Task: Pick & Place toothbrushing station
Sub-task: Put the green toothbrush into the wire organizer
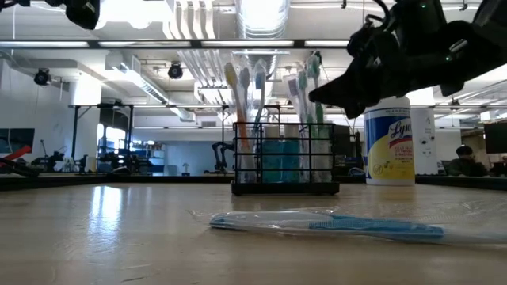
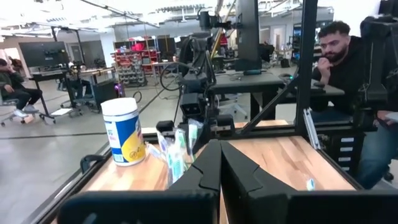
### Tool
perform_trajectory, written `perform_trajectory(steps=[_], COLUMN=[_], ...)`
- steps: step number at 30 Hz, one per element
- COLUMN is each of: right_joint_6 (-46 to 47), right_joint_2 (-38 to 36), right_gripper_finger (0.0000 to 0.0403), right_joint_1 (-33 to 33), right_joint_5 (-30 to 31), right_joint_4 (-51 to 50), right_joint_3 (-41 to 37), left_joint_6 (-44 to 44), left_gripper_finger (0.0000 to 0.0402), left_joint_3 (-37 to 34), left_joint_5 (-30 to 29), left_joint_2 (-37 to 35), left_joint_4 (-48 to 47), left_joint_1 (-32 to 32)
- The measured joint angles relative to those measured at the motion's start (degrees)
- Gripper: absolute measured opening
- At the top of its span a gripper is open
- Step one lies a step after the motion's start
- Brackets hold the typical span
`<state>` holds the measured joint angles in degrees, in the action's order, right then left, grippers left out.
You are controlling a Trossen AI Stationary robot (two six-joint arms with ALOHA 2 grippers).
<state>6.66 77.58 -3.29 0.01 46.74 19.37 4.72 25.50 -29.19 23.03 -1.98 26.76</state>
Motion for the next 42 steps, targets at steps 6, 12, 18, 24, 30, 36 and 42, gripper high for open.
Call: perform_trajectory(steps=[6, 12, 18, 24, 30, 36, 42], right_joint_6=[1.93, 2.58, 1.53, 0.67, -0.70, -1.29, -1.21], right_joint_2=[6.43, 9.60, 11.29, 10.85, 9.94, 9.54, 8.39], right_gripper_finger=[0.0013, 0.0013, 0.0015, 0.0046, 0.0080, 0.0107, 0.0127], right_joint_1=[-0.14, -0.26, -0.26, -0.24, -0.22, -0.22, -0.22], right_joint_5=[0.02, 0.44, 0.55, 1.22, 1.00, 1.01, 1.01], right_joint_4=[8.46, 12.86, 16.75, 16.18, 15.17, 15.63, 16.02], right_joint_3=[-0.27, -1.63, -3.34, -4.48, -4.71, -4.51, -4.49], left_joint_6=[-0.33, -1.63, -1.70, -1.74, -1.73, -1.73, -1.73], left_gripper_finger=[0.0003, 0.0003, 0.0003, 0.0003, 0.0003, 0.0003, 0.0003], left_joint_3=[-1.50, -1.90, -2.21, -2.36, -2.36, -2.36, -2.36], left_joint_5=[1.29, 1.33, 1.32, 1.29, 1.20, 1.20, 1.20], left_joint_2=[-0.59, -1.04, -1.16, -1.16, -1.28, -1.31, -1.31], left_joint_4=[-0.17, -0.13, -0.09, -0.17, -0.34, -0.42, -0.44], left_joint_1=[0.02, 0.02, 0.02, 0.02, 0.01, 0.02, 0.02])
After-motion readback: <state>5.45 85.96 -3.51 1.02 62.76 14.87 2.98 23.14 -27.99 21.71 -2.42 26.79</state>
